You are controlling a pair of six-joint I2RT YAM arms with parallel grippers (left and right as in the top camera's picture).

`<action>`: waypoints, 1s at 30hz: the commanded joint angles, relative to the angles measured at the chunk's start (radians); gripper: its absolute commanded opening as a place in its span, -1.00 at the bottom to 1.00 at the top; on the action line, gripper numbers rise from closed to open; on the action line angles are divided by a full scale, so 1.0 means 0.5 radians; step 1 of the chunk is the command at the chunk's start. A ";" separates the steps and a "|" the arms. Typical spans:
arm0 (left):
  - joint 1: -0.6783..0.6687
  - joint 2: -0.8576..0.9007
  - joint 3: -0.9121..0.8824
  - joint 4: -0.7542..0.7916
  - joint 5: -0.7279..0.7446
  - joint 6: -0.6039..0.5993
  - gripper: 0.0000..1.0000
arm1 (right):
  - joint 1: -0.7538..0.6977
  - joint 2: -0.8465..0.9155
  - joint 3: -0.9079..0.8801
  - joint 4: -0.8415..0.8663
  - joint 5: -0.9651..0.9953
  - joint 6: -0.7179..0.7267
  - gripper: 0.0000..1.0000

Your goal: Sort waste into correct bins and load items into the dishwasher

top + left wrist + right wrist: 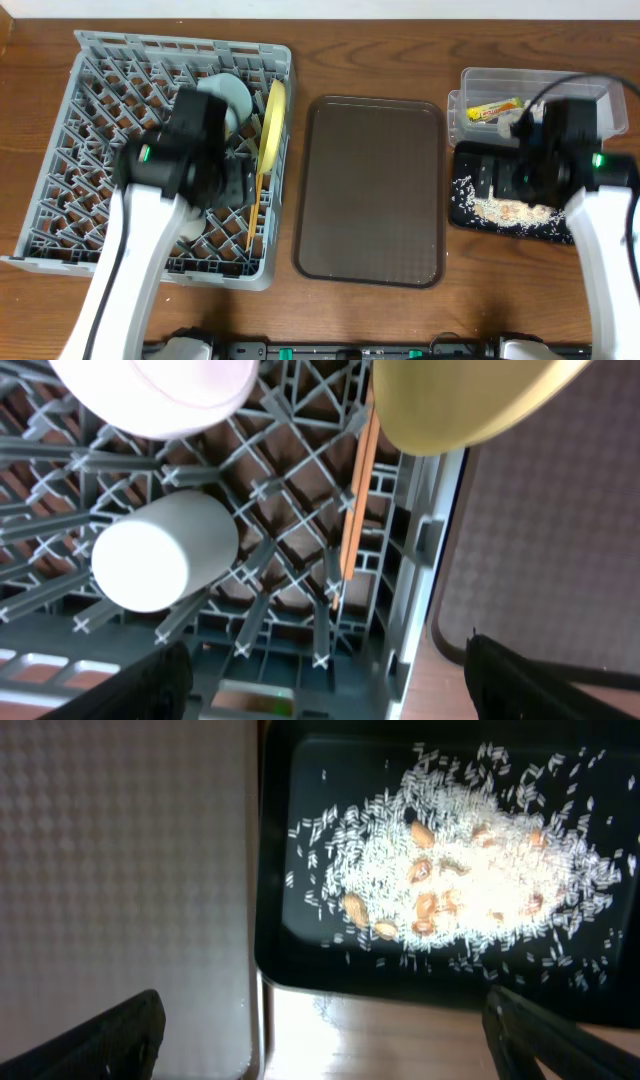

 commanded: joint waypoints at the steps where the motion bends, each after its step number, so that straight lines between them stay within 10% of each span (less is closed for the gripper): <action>1: 0.002 -0.475 -0.310 0.191 -0.021 0.047 0.74 | 0.021 -0.411 -0.256 0.169 0.028 0.055 0.99; 12: 0.003 -1.693 -0.912 0.547 -0.023 0.112 0.89 | 0.029 -1.420 -0.585 0.353 0.038 0.072 0.98; 30: 0.003 -1.906 -0.912 0.477 -0.022 0.112 0.91 | 0.029 -1.561 -0.586 0.065 0.040 0.072 0.99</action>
